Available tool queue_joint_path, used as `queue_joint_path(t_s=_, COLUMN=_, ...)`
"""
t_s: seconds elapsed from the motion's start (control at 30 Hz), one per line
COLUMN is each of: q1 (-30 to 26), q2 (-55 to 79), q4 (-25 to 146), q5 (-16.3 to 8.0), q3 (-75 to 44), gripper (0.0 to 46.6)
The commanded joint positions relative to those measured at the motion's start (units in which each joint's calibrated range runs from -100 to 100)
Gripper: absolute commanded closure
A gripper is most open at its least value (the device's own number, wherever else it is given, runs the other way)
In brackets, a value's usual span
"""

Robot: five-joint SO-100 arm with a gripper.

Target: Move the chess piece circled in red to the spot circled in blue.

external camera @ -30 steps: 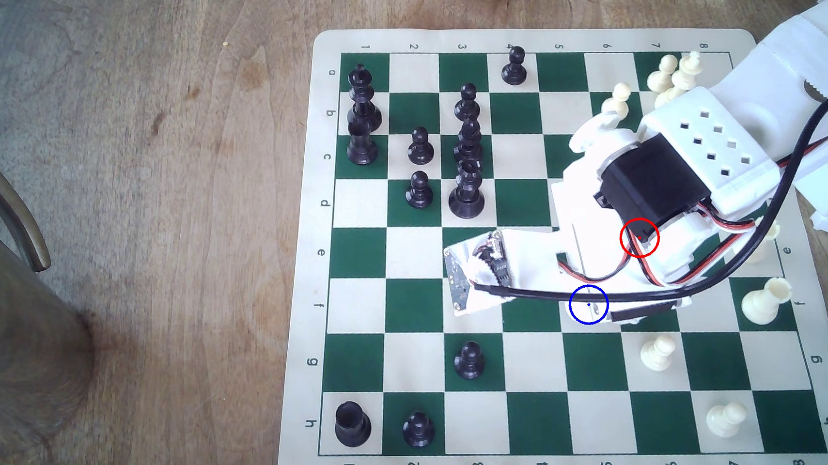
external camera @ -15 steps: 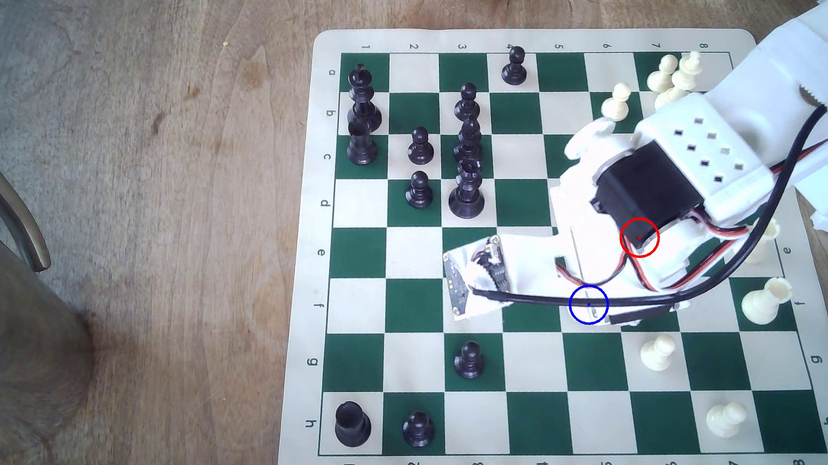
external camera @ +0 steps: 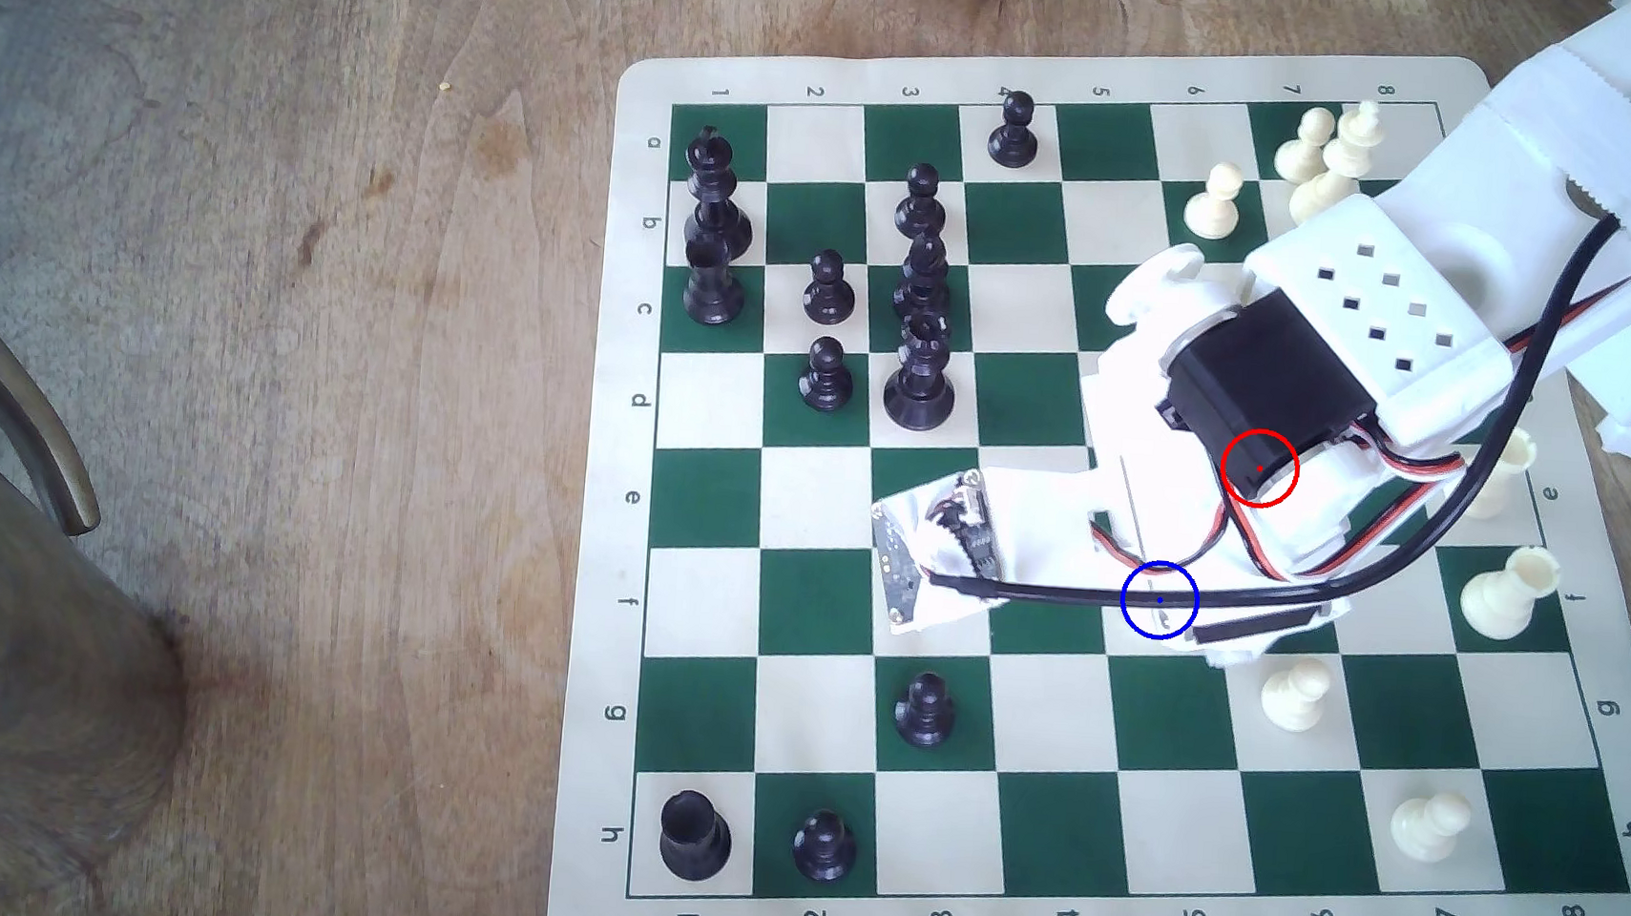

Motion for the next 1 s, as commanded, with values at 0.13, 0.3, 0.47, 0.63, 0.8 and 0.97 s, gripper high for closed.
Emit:
queue_joint_path(t_s=0.13, q1=1.2, q2=-2.7, q4=0.0, q5=-0.3, q3=-0.1, gripper=28.1)
queue_joint_path(t_s=0.3, q1=2.7, q2=-2.7, q4=-0.1, q5=0.1, q3=0.0, gripper=28.4)
queue_joint_path(t_s=0.47, q1=4.7, q2=-3.5, q4=0.0, q5=1.0, q3=-0.2, gripper=28.3)
queue_joint_path(t_s=0.63, q1=5.1, q2=-4.4, q4=0.3, q5=1.0, q3=-0.5, gripper=28.0)
queue_joint_path(t_s=0.8, q1=5.5, q2=-5.1, q4=5.3, q5=1.1, q3=-8.6, gripper=28.0)
queue_joint_path(t_s=0.97, q1=7.3, q2=-10.5, q4=6.0, q5=0.2, q3=-14.1, gripper=27.1)
